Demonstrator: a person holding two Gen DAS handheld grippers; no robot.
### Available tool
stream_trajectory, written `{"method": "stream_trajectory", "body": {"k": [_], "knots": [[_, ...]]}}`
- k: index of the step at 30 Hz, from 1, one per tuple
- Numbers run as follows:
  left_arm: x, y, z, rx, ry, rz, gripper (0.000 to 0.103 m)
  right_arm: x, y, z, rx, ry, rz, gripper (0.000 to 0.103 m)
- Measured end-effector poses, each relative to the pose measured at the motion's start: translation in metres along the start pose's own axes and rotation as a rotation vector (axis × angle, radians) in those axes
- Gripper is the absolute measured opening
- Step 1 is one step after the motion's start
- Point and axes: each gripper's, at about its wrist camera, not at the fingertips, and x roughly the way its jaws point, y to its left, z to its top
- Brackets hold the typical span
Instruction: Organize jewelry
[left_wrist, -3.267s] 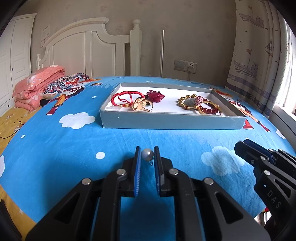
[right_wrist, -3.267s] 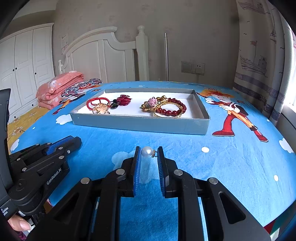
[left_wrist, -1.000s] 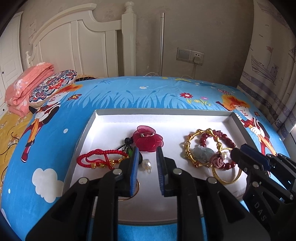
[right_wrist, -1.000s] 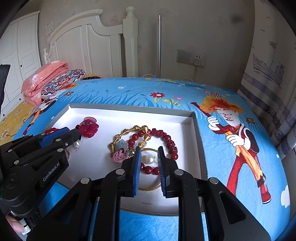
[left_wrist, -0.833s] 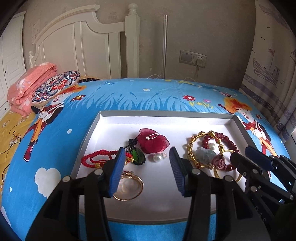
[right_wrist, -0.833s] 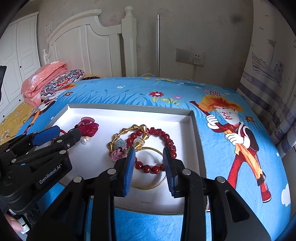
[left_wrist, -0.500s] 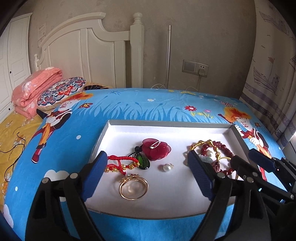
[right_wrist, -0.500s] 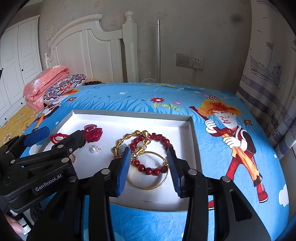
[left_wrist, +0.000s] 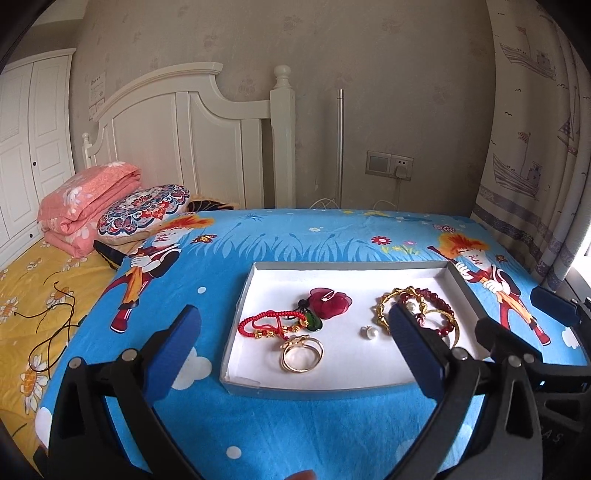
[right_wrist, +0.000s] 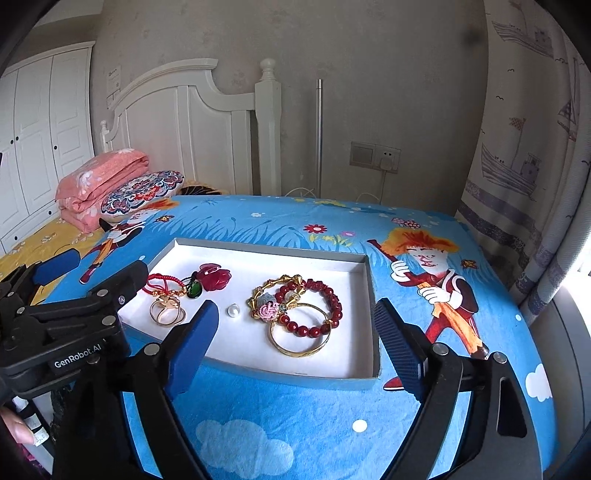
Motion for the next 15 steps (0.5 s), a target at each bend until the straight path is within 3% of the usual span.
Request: {"method": "stream_trajectory", "body": {"k": [15], "knots": [[-0.01,0.006,-0.003,0.016,0.021,0.002,0.098,0.004,-0.009,-0.011,0.044,0.054,-0.03,0.084]]}}
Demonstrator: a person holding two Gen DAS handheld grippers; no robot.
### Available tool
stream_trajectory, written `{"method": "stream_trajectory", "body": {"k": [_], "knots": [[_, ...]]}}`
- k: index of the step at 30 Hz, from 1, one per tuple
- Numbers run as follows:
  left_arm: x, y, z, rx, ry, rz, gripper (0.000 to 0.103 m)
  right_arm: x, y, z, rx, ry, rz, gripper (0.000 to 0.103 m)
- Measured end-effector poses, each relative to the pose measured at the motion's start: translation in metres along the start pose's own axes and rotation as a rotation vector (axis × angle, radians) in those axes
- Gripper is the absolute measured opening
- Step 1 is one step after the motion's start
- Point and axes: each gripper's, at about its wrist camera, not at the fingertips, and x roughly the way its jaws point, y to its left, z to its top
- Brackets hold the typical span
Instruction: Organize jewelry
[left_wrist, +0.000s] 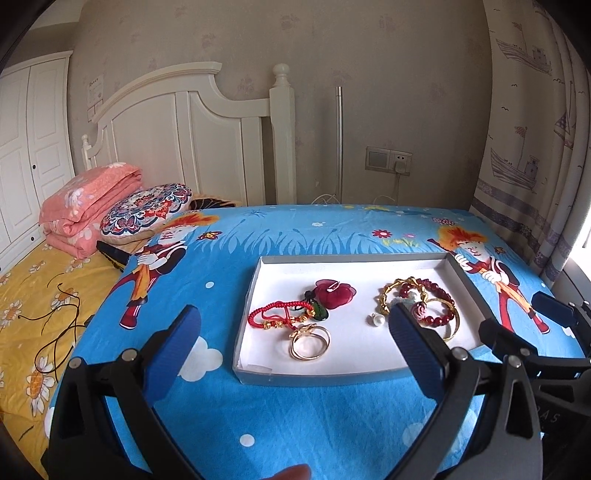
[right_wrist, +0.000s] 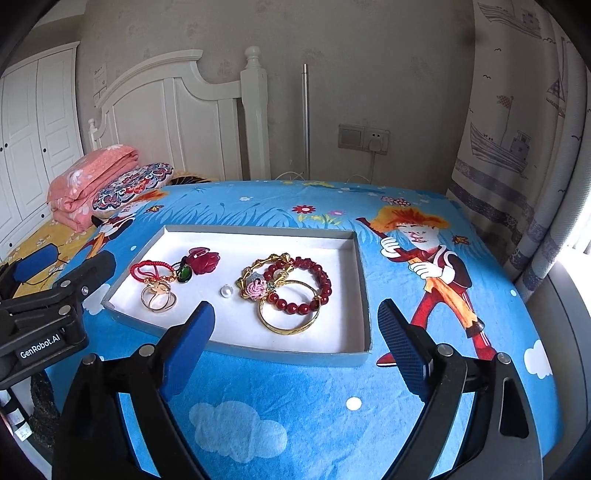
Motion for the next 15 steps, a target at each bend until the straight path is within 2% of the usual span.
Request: {"method": "stream_trajectory", "body": {"k": [8,15], "knots": [[0.0101,0.0053,-0.0064,-0.007,0.045,0.02,0.098,-0.001,0.0056,-0.0022,-0.019,0.019,-0.01,0.084],[0.0063,0.0093,-0.0057,-0.008,0.034,0.023,0.098,-0.0027,0.0094,-0.0035,-0.031,0.029,-0.016,0.084]]}}
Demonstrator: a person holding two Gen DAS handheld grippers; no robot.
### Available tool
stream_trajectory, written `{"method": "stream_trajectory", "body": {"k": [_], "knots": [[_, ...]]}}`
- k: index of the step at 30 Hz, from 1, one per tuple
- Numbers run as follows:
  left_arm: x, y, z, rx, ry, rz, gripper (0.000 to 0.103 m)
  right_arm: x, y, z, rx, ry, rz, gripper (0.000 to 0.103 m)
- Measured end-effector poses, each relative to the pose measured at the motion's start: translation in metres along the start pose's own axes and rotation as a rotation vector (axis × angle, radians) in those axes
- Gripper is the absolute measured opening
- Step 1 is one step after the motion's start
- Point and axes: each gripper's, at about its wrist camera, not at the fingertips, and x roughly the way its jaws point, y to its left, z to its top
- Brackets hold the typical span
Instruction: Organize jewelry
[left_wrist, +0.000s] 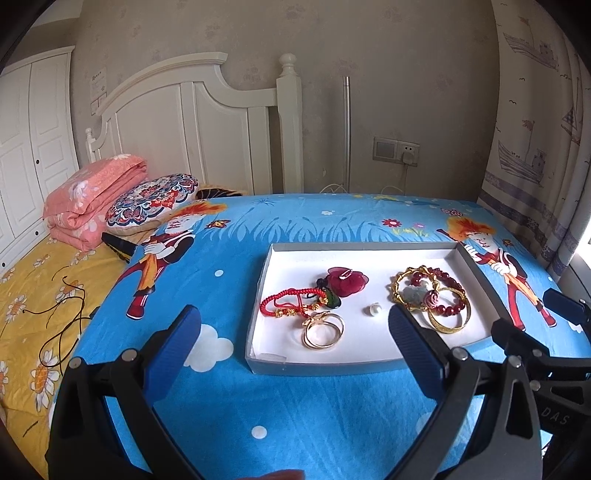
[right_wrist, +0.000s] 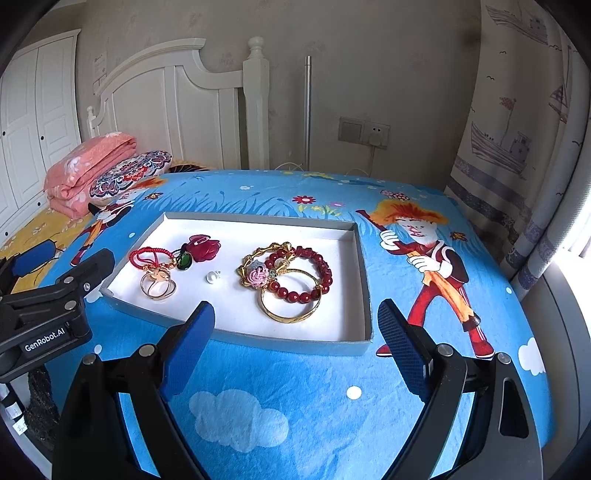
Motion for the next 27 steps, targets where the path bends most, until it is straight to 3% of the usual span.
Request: {"method": "stream_trajectory", "body": {"k": [27], "knots": [[0.007,-0.002,-0.012,-0.002,0.044,-0.011,0.098,-0.002,-0.002,-0.004,0.004,0.009,-0.009,0.084]]}}
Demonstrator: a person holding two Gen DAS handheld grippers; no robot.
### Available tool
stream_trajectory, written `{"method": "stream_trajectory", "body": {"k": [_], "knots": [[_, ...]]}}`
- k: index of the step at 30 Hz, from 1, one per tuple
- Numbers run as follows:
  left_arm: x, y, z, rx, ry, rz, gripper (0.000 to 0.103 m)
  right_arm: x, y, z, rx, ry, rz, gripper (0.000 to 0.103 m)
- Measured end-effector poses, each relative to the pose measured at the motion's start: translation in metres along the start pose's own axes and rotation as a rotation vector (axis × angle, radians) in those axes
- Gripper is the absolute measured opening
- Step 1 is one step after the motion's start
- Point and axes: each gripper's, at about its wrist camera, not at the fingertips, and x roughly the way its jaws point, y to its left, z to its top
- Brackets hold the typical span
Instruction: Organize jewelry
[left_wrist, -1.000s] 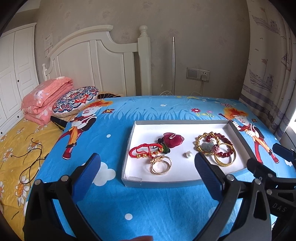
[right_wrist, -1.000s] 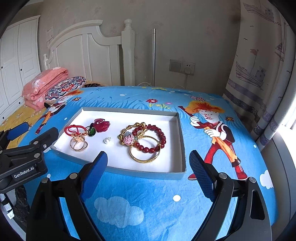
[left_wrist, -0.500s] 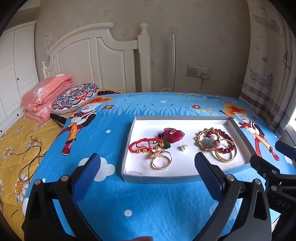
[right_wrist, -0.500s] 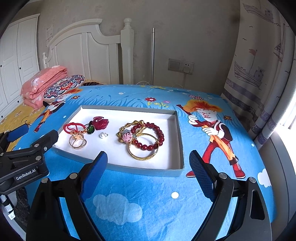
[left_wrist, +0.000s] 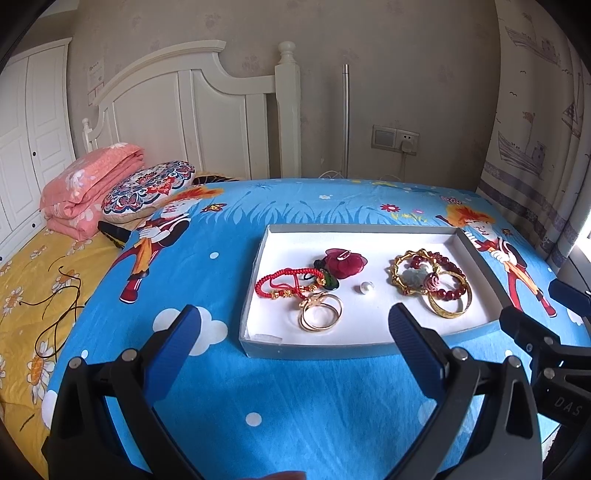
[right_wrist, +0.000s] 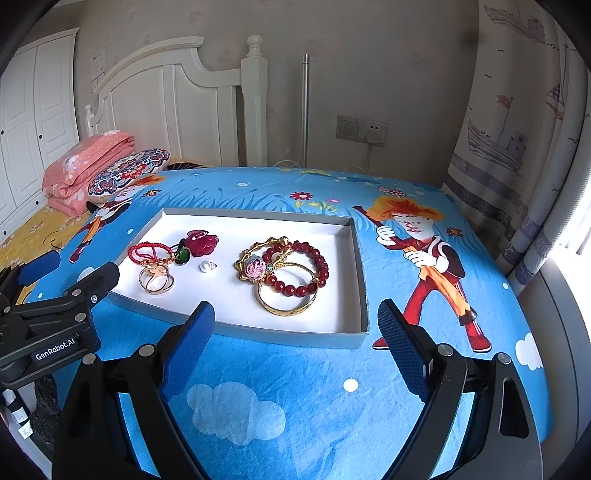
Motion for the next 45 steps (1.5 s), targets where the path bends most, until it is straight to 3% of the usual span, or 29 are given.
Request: {"method": "stream_trajectory", "body": {"k": [45], "knots": [[-0.0008,-0.0018,-0.0021,-0.009,0.012,0.023,0.098,0.0014,0.0052,-0.006,-0.01,0.012,0.016,0.084]]}}
